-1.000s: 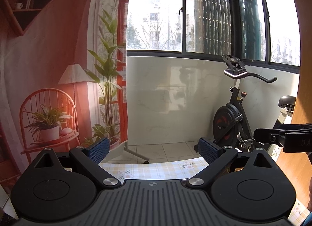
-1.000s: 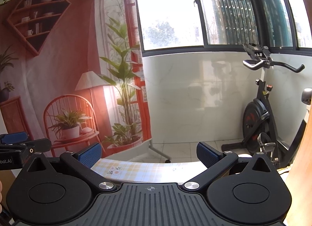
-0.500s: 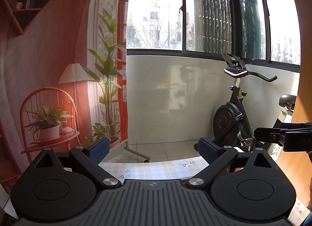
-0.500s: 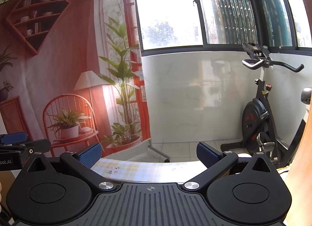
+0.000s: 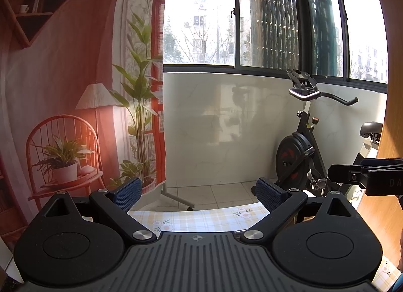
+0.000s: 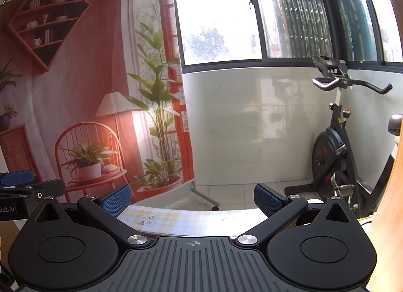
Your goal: Organize fruits
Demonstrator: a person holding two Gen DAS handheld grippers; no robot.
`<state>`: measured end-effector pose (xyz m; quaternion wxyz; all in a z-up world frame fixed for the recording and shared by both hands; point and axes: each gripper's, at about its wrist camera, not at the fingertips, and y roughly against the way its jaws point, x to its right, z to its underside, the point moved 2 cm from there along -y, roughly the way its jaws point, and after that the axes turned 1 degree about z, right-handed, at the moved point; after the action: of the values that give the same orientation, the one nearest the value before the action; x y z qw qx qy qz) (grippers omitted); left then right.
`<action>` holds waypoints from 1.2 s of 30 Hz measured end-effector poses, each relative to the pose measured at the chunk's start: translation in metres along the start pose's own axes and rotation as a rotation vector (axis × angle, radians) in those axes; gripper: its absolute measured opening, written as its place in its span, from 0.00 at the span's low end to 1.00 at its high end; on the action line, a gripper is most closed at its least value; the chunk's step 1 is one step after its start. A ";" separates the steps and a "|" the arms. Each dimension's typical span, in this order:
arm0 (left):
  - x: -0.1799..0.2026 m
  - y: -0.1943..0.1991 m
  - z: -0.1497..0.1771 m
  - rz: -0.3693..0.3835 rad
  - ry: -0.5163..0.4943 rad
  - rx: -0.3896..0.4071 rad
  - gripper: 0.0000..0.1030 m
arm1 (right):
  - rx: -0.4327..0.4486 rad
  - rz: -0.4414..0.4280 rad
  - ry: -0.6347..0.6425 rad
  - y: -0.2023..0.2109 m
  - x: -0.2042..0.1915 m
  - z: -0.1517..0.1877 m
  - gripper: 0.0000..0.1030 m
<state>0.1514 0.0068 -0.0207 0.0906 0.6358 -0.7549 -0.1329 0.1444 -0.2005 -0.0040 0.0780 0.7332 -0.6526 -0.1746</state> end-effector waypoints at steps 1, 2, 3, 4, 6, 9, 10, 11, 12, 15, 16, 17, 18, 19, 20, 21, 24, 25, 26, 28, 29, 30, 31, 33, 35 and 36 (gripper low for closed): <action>0.000 0.000 0.000 0.000 0.000 0.000 0.96 | 0.000 0.000 0.000 0.000 0.000 0.000 1.00; 0.000 0.000 0.000 0.000 0.000 0.000 0.96 | 0.000 0.000 0.000 0.000 0.000 0.000 1.00; 0.000 0.000 0.000 0.001 0.000 0.000 0.96 | 0.000 0.000 -0.001 0.000 0.000 0.000 1.00; 0.000 0.000 0.000 0.003 0.000 0.000 0.96 | 0.000 -0.001 0.000 0.000 0.000 0.000 1.00; 0.001 0.001 0.000 0.005 0.002 -0.002 0.96 | 0.000 0.000 -0.001 0.000 0.000 0.000 1.00; 0.000 0.000 0.000 0.004 0.001 -0.001 0.96 | 0.003 0.003 -0.002 0.000 0.003 0.000 1.00; 0.000 0.000 0.000 0.004 0.000 0.000 0.96 | 0.004 0.004 -0.004 0.001 0.005 0.000 1.00; 0.000 0.000 0.000 0.005 0.000 0.000 0.96 | 0.004 0.005 -0.005 0.001 0.006 0.000 1.00; 0.000 0.000 0.000 0.005 0.000 0.000 0.96 | 0.003 0.005 -0.005 0.001 0.007 0.000 1.00; 0.000 0.000 0.000 0.004 -0.001 0.000 0.96 | 0.003 0.006 -0.006 0.002 0.006 0.000 1.00; 0.000 0.000 0.000 0.004 -0.002 0.000 0.96 | 0.003 0.006 -0.006 0.002 0.006 0.000 1.00; 0.000 0.000 0.000 0.005 -0.001 0.000 0.96 | 0.003 0.007 -0.005 0.002 0.006 0.000 1.00; 0.000 0.000 0.000 0.005 -0.001 0.000 0.96 | 0.003 0.007 -0.004 0.002 0.006 0.000 1.00; 0.000 0.000 0.000 0.004 -0.002 0.000 0.96 | 0.003 0.007 -0.004 0.002 0.006 0.000 1.00; 0.000 0.000 0.000 0.004 -0.002 0.000 0.96 | 0.003 0.007 -0.004 0.002 0.006 0.000 1.00; 0.000 0.000 0.000 0.004 -0.002 0.001 0.96 | 0.002 0.007 -0.005 0.002 0.006 0.000 1.00; 0.000 0.000 0.000 0.004 -0.002 0.001 0.96 | 0.003 0.007 -0.005 0.002 0.006 0.000 1.00; 0.000 0.000 0.000 0.004 -0.002 0.001 0.96 | 0.003 0.007 -0.005 0.002 0.006 0.000 1.00; 0.000 0.000 0.000 0.004 -0.002 0.001 0.96 | 0.003 0.006 -0.004 0.002 0.006 0.000 1.00; -0.001 0.000 0.000 0.005 -0.002 0.001 0.96 | 0.003 0.007 -0.004 0.002 0.006 0.000 1.00; 0.000 0.000 0.000 0.005 -0.002 0.000 0.96 | 0.003 0.007 -0.004 0.002 0.006 0.000 1.00; -0.001 0.000 0.000 0.005 -0.002 0.000 0.96 | 0.003 0.007 -0.004 0.002 0.006 0.001 1.00; 0.000 0.000 0.000 0.005 -0.003 0.001 0.96 | 0.003 0.007 -0.005 0.002 0.006 0.000 1.00; 0.000 0.000 0.000 0.005 -0.002 0.001 0.96 | 0.003 0.007 -0.005 0.002 0.006 0.000 1.00; 0.000 0.000 0.000 0.006 0.000 0.001 0.96 | 0.002 0.007 -0.005 0.002 0.006 0.001 1.00; 0.000 0.000 0.000 0.007 0.001 0.001 0.96 | 0.002 0.007 -0.005 0.002 0.006 0.000 1.00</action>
<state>0.1512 0.0071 -0.0203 0.0910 0.6334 -0.7570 -0.1321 0.1432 -0.2064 -0.0047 0.0762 0.7307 -0.6554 -0.1755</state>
